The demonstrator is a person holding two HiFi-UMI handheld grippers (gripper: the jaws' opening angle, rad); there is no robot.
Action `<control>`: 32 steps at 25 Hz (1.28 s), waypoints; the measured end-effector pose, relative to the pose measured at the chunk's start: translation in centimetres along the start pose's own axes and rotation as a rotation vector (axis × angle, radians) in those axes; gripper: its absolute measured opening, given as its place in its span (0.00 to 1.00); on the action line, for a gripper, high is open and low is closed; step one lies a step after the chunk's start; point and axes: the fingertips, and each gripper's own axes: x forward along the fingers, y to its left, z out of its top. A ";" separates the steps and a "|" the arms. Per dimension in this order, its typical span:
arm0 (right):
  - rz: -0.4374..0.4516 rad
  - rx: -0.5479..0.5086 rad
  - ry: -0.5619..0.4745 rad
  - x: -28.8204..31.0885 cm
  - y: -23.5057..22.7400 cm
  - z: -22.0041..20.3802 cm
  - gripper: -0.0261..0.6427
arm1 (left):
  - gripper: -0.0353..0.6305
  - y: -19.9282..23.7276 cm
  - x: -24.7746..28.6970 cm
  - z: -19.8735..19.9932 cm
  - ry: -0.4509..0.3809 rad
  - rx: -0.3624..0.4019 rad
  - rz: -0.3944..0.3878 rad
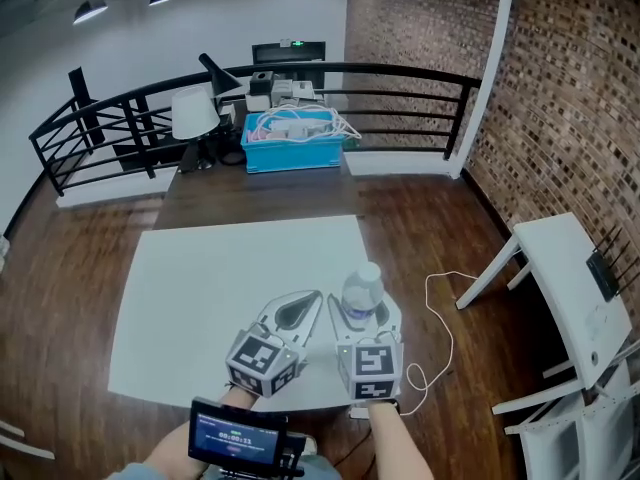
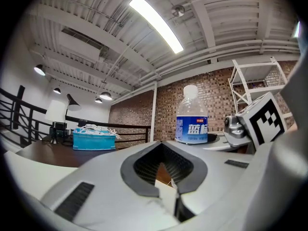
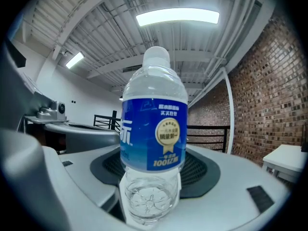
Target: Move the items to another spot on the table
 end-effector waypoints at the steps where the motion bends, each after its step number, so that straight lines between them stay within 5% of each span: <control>1: 0.001 0.004 0.006 0.1 -0.1 -0.6 0.47 | 0.06 0.0 0.1 -0.3 0.003 -0.002 0.002; 20: 0.024 0.015 0.140 3.6 -1.9 -11.9 0.47 | 0.06 2.5 3.2 -7.7 0.109 -0.018 0.050; 32: 0.011 0.028 0.154 3.8 -1.9 -14.9 0.48 | 0.06 2.8 3.4 -9.0 0.142 -0.030 0.053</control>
